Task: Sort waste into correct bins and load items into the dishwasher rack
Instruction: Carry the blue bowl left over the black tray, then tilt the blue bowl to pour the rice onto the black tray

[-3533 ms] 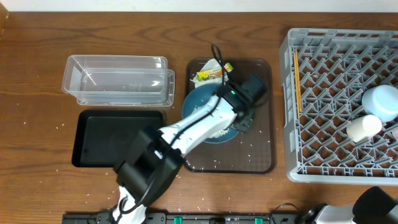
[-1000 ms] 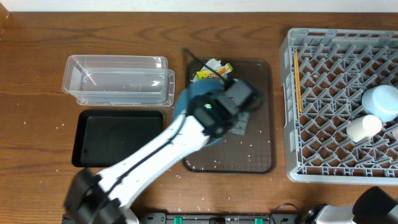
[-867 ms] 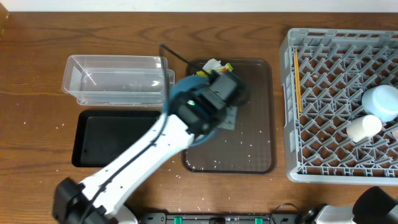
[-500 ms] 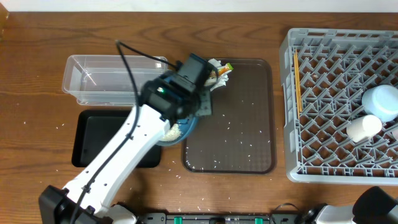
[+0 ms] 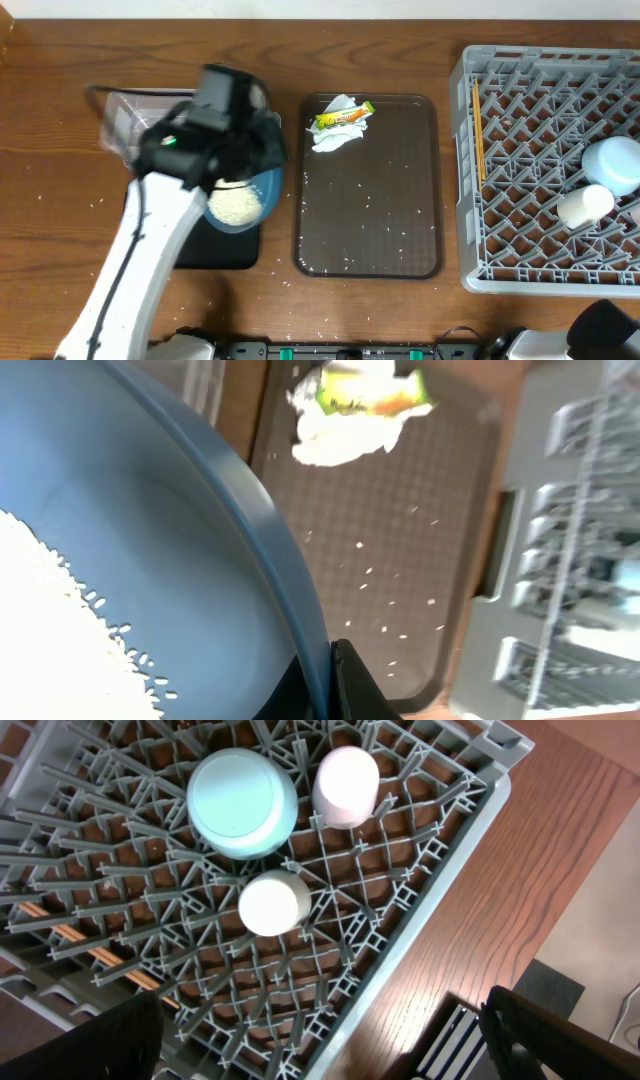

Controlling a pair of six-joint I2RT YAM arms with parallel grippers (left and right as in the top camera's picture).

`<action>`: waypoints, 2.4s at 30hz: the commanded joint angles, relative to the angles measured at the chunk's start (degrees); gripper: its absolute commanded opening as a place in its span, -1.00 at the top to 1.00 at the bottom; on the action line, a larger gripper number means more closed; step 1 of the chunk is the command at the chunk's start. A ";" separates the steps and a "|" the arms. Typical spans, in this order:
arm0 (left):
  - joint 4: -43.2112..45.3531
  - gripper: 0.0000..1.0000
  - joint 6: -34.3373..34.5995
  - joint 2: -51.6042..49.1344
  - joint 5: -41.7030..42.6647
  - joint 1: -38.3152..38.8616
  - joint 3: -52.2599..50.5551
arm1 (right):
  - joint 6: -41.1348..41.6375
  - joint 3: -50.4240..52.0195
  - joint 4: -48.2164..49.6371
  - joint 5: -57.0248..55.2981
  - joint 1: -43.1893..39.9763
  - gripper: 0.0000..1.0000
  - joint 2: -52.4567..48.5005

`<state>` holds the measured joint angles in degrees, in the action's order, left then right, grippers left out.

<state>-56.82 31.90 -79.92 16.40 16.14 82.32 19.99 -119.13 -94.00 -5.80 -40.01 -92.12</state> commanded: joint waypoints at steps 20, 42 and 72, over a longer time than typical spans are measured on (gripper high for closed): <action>5.99 0.88 -0.76 6.62 15.32 -14.08 -11.08 | 0.76 0.04 -0.07 0.04 -0.48 -0.98 -0.04; 8.11 0.88 -9.01 6.62 43.21 -37.29 -18.86 | 0.76 0.04 -0.07 0.04 -0.48 -0.98 -0.04; 8.13 0.88 -11.98 6.60 63.34 -50.86 -20.61 | 0.76 0.04 -0.07 0.04 -0.48 -0.98 -0.04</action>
<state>-48.97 20.91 -73.52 73.91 -34.46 61.47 19.99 -119.13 -94.00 -5.80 -40.01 -92.12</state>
